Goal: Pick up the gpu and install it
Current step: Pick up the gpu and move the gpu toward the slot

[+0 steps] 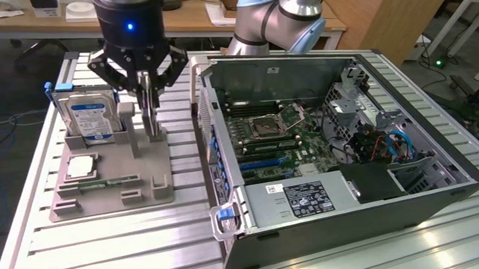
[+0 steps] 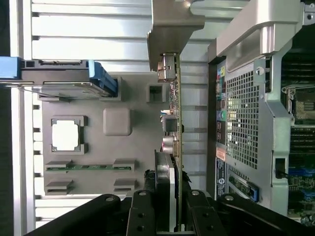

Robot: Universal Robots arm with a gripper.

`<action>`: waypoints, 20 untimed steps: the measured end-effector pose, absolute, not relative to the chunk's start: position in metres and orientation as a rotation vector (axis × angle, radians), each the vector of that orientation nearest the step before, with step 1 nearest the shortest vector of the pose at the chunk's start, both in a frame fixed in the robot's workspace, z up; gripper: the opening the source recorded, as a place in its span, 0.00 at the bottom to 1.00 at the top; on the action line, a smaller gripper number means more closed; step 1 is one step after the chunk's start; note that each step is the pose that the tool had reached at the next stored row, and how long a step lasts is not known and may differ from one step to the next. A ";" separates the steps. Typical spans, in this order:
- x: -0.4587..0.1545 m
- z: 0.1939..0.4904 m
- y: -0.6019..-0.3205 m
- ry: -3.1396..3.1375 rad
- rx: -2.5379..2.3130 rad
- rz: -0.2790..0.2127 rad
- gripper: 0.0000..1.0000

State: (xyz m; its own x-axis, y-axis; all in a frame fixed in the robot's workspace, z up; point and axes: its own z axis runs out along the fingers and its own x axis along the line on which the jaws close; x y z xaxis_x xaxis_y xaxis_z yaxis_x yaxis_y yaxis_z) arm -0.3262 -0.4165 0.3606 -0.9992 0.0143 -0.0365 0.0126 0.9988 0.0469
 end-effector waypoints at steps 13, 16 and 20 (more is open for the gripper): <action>-0.326 0.399 -0.416 3.104 0.021 0.074 0.28; -0.326 0.401 -0.416 3.111 0.021 0.076 0.28; -0.327 0.402 -0.416 3.122 0.022 0.077 0.28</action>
